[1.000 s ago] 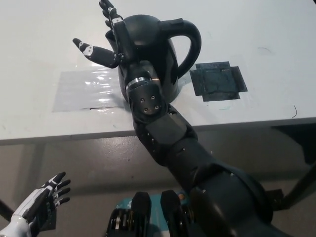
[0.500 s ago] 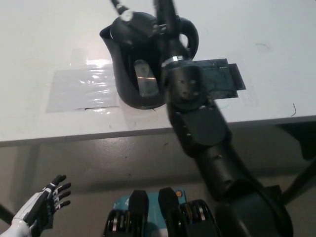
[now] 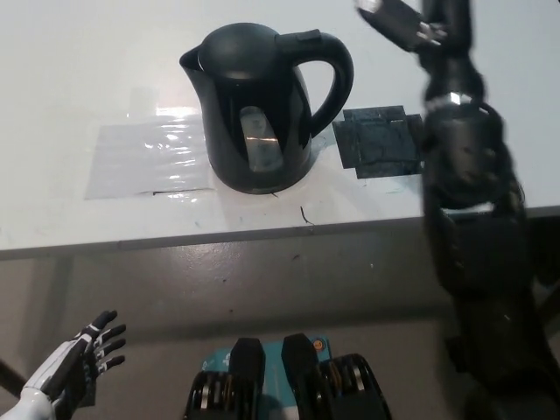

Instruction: The robot uses its right hand to push down on the lid of a kettle kept in the middle of the desk to close it

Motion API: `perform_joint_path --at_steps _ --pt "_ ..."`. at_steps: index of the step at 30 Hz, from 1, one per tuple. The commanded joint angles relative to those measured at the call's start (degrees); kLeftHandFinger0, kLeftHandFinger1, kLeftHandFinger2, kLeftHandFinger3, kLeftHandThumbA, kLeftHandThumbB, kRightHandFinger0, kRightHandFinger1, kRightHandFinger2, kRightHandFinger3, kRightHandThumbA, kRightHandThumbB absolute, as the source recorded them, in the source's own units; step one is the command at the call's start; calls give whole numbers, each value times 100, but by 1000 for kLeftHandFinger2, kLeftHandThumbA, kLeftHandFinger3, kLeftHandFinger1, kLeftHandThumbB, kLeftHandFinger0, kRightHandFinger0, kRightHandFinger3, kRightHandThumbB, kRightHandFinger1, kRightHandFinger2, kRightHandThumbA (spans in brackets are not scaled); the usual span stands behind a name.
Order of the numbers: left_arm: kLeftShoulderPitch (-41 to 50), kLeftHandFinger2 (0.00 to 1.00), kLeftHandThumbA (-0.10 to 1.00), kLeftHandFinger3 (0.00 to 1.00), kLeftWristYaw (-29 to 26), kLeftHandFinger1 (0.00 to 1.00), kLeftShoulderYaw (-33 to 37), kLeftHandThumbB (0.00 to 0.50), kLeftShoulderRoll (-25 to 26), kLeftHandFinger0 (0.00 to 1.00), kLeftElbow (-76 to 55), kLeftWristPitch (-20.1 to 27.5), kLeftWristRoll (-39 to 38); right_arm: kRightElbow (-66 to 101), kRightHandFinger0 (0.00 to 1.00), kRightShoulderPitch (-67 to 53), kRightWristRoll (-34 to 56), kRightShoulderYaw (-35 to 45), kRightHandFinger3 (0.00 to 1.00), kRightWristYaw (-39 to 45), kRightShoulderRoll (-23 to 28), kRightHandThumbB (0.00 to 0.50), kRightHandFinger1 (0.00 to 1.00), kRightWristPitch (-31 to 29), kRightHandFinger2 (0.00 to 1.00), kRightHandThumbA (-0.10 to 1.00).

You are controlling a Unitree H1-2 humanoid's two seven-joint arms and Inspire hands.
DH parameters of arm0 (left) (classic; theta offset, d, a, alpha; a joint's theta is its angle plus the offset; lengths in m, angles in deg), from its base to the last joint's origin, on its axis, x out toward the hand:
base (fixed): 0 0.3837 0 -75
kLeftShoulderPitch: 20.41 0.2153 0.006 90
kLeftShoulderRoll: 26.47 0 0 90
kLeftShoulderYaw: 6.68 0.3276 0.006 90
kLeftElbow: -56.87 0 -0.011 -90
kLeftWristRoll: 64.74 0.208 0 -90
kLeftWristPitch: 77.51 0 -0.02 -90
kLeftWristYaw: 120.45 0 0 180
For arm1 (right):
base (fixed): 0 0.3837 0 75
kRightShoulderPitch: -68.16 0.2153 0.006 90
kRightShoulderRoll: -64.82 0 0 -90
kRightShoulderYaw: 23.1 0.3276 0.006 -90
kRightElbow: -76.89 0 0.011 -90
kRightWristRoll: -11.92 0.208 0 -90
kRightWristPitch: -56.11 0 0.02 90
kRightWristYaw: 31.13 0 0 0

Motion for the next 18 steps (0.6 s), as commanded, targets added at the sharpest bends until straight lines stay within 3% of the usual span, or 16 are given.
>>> perform_joint_path --at_steps 1,3,7,8,11,15,16,18 --pt "-4 1000 836 1000 32 1000 -230 97 266 1000 -201 75 -41 3735 1000 -1207 1224 326 1000 1023 1198 27 1000 1897 1000 728" --pt "11 1000 840 1000 32 1000 -246 98 276 1000 -189 89 -42 3770 1000 -1338 1310 312 1000 996 1227 27 1000 1885 1000 719" --pt "2 1000 842 1000 -20 1000 -267 110 228 1000 -128 77 -37 3732 1000 -2183 1315 385 1000 959 1356 3 1000 1319 1000 665" --pt "-5 1000 839 1000 -20 1000 -285 104 218 1000 -113 75 -62 3677 1000 -2412 1357 459 1000 877 1298 36 1000 1199 1000 653" --pt "-69 1000 822 1000 -33 1000 -338 100 178 1000 -36 56 -118 3412 1000 -2844 1404 580 1000 772 1217 12 1000 771 1000 611" --pt "22 1000 839 1000 -5 1000 -388 99 194 1000 -43 149 -31 2971 1000 -3201 1345 661 1000 710 1046 19 1000 248 1000 650" --pt "7 1000 838 1000 -4 1000 -396 113 195 1000 -13 149 -27 2734 1000 -3307 1261 718 1000 615 955 1 1000 1 1000 654" --pt "-8 1000 831 1000 31 1000 -435 116 177 1000 17 136 -62 2276 1000 -3487 1336 836 1000 592 835 0 1000 -340 1000 745"
